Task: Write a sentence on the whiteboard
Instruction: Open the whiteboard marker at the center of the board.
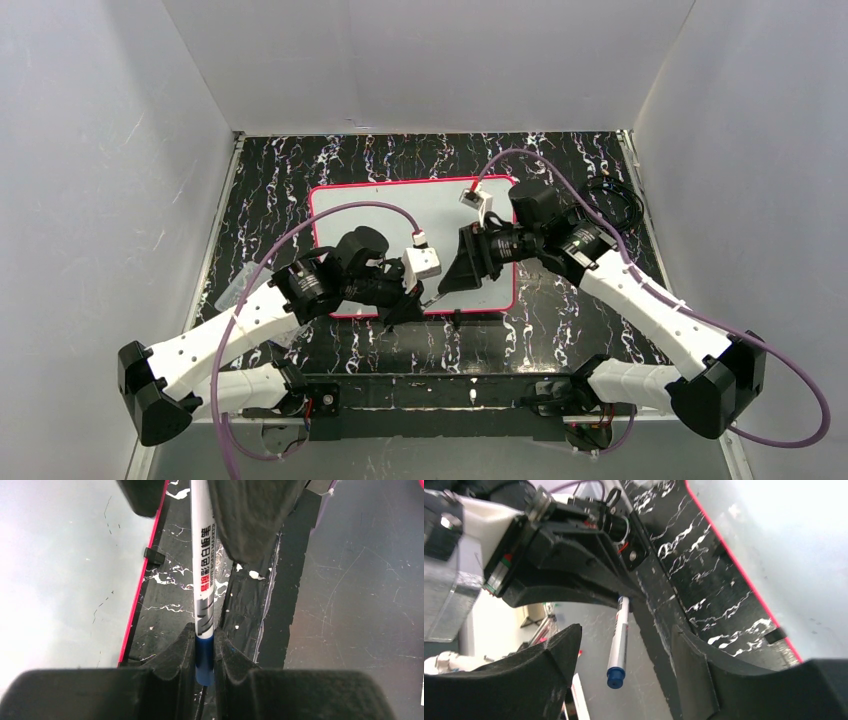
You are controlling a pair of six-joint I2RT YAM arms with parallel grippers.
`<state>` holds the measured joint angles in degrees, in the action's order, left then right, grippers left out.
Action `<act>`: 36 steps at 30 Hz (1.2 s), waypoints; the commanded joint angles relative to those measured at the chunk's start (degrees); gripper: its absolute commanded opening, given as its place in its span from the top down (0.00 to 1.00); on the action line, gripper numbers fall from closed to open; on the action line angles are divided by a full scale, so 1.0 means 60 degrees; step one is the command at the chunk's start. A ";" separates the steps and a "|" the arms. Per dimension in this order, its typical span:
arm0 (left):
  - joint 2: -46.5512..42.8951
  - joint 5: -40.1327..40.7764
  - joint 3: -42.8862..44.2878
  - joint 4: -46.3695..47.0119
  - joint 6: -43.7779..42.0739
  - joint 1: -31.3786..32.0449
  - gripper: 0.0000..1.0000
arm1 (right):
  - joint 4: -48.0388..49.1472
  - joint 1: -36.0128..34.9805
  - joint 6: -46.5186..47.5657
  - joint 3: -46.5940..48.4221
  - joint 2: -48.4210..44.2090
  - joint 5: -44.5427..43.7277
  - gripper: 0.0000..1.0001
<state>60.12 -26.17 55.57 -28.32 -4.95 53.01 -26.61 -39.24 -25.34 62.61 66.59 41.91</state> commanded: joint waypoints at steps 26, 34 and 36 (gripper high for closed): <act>-0.0131 -0.0144 0.0043 0.0167 0.0059 0.0041 1.00 | 0.0911 -0.1047 -0.0326 -0.0563 -0.0045 -0.0441 0.99; -0.0755 0.0478 -0.0477 -0.0645 -0.0317 0.0042 1.00 | -0.0147 -0.0757 0.0730 0.0393 -0.0573 -0.0992 0.99; -0.1058 0.0757 -0.0697 -0.0772 -0.0377 0.0041 1.00 | -0.0522 -0.0468 0.1080 0.0708 -0.0608 -0.0635 0.99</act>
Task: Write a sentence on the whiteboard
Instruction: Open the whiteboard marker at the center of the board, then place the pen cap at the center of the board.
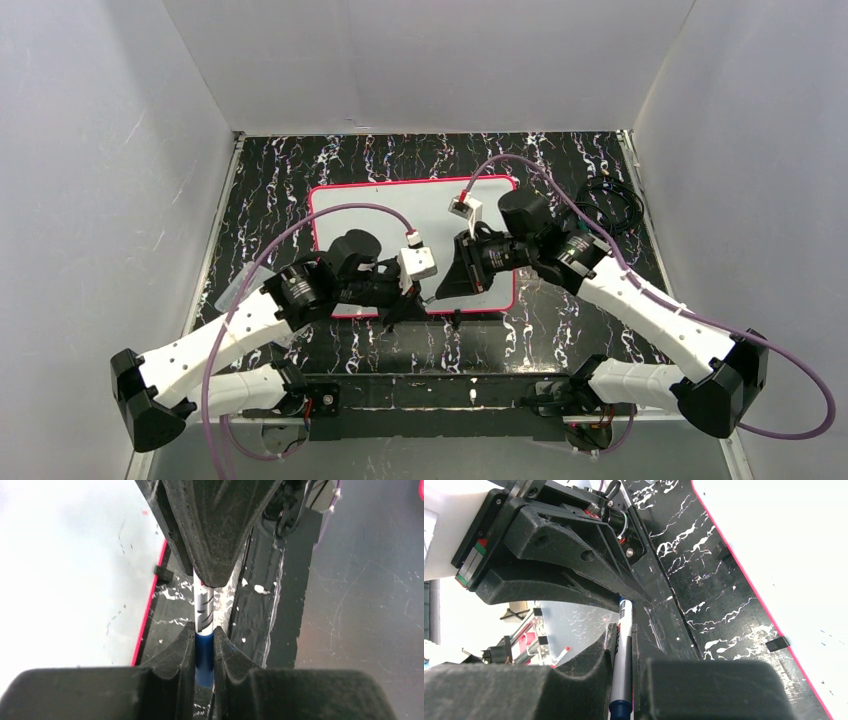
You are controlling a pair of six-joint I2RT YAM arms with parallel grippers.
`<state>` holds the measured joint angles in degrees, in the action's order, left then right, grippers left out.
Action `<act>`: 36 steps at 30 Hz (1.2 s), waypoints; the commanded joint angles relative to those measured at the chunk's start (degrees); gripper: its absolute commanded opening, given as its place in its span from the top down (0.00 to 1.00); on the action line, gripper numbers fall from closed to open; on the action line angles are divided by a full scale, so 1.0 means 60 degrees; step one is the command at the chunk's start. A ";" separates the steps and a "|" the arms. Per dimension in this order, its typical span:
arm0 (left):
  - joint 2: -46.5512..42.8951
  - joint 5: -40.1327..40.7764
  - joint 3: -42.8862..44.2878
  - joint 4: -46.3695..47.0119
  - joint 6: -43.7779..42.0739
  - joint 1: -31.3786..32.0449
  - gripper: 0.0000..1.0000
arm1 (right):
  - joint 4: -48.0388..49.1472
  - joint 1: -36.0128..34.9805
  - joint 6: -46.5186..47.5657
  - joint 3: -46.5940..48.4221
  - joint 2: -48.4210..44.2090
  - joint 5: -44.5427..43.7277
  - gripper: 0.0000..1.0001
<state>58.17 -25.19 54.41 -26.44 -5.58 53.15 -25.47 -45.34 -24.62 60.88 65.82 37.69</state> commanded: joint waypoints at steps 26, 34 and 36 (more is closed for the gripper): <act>-0.0611 0.3545 -0.2617 0.1479 0.4079 0.0744 1.00 | -0.0839 0.1507 0.1042 0.1061 -0.1798 -0.3376 0.99; 0.0929 0.4231 -0.2837 0.2499 0.3928 0.1614 1.00 | 0.0036 0.1511 0.0664 0.0258 -0.2765 -0.4126 0.99; 0.1323 0.4634 -0.2829 0.2602 0.3777 0.1854 1.00 | 0.0207 0.1507 0.0572 0.0109 -0.2943 -0.4153 0.99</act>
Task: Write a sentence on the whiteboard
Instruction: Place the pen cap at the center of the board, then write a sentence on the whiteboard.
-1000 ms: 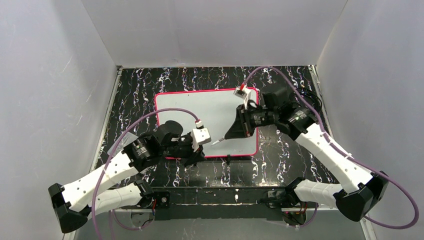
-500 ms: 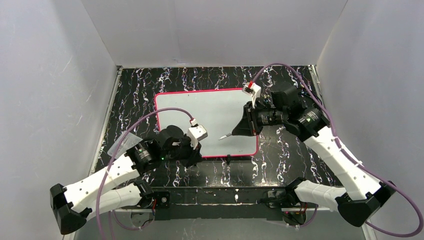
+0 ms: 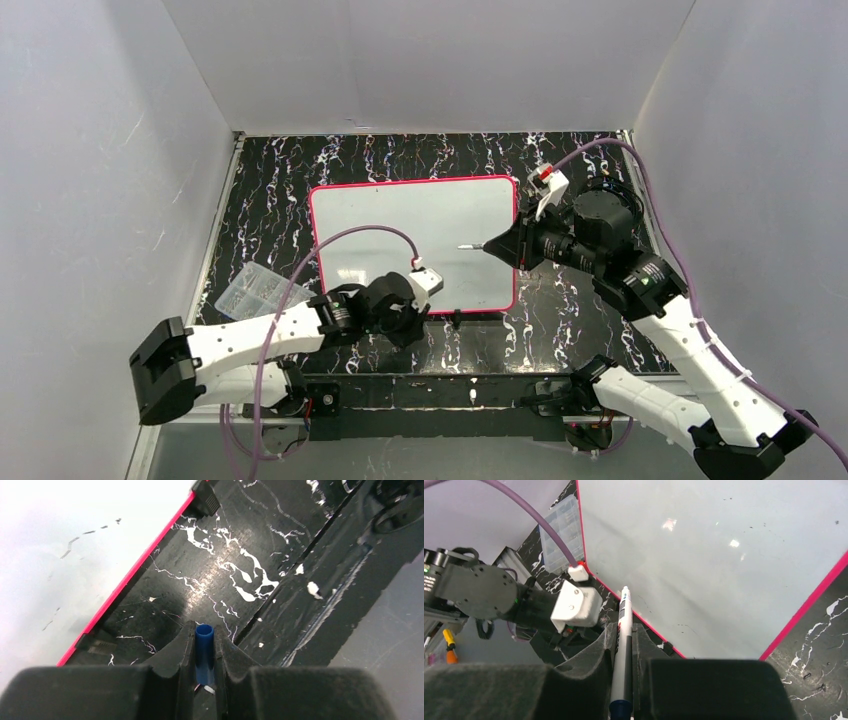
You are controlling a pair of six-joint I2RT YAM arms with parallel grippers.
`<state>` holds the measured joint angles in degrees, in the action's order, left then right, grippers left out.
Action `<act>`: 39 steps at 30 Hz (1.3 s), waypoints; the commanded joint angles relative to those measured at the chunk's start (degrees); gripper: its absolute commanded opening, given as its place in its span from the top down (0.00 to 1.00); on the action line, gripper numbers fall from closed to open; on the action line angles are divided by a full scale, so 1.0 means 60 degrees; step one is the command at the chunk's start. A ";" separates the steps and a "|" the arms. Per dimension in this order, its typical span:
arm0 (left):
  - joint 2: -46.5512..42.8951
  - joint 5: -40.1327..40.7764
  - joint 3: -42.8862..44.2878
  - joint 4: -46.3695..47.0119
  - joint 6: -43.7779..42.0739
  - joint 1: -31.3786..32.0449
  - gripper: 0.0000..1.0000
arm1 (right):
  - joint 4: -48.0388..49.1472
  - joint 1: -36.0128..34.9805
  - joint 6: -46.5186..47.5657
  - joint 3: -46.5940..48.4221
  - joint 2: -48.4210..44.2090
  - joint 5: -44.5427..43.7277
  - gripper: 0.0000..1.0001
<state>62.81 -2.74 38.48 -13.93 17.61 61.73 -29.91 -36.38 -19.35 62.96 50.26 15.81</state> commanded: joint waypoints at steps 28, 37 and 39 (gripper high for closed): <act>0.1568 0.1228 -0.0935 0.1908 -0.0403 0.0858 0.53 | 0.1177 0.0025 -0.0392 -0.0704 -0.0759 -0.0810 0.99; -0.0001 0.1118 0.0425 -0.0180 -0.0111 0.0757 0.21 | 0.1191 0.0014 -0.0364 -0.0802 -0.0793 -0.1396 0.99; -0.0213 0.0935 0.1092 -0.0983 -0.0181 0.0561 0.19 | 0.1259 0.0002 -0.0337 -0.0860 -0.0758 -0.1475 0.99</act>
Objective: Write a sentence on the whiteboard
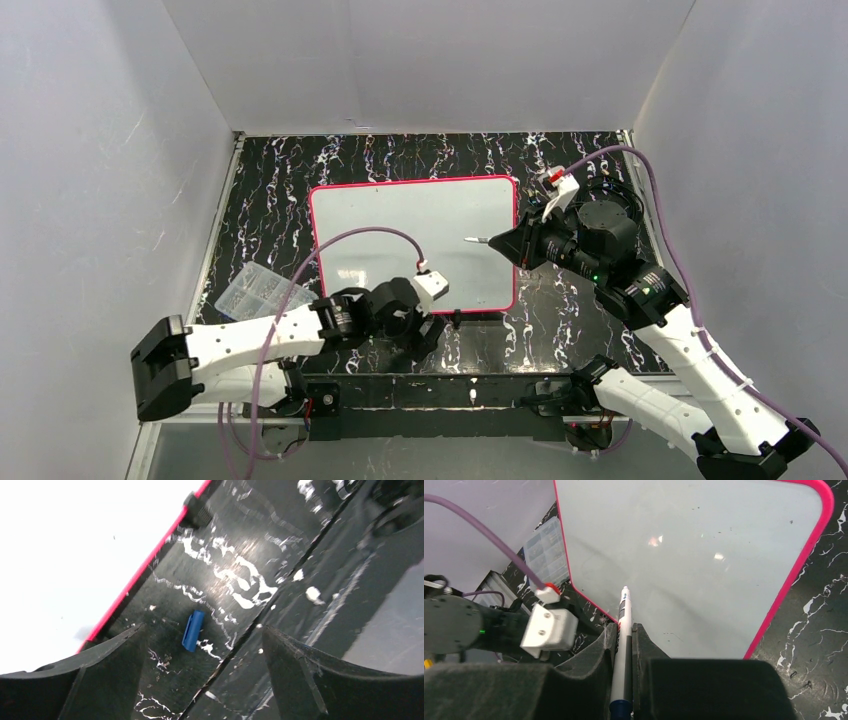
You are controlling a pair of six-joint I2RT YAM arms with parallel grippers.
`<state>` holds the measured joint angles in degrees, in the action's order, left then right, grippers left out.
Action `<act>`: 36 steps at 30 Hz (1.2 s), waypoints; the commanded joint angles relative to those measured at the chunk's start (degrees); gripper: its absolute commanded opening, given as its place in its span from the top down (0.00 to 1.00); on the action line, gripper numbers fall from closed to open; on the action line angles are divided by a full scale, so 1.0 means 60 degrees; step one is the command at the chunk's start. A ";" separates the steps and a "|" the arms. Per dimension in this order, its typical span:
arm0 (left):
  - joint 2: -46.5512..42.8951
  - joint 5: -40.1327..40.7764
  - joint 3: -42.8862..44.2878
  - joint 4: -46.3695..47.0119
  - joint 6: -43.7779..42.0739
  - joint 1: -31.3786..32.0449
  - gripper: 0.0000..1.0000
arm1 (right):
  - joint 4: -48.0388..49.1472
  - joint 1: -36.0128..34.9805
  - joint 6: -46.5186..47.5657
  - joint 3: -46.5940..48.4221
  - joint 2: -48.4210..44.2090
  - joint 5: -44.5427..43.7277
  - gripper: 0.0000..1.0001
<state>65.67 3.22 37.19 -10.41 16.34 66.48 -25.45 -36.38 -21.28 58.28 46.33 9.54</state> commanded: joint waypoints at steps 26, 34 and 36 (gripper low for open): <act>-0.0816 -0.6124 0.4461 -0.1650 -0.0187 -1.2334 0.14 | 0.4152 -0.2234 -0.0731 -0.1091 0.1295 -0.0542 0.99; 0.0484 -0.7761 0.4226 -0.0370 0.0053 -1.3304 0.14 | 0.5624 -0.3503 -0.0640 -0.1351 0.2027 -0.2128 0.99; 0.0777 -0.8230 0.4150 0.0046 0.0302 -1.3360 0.15 | 0.5972 -0.3896 -0.0587 -0.1318 0.2321 -0.2670 0.99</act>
<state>67.92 -37.52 63.59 -15.75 15.38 -12.05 1.80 -56.23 -25.52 50.41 57.95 1.58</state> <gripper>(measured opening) 0.860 0.204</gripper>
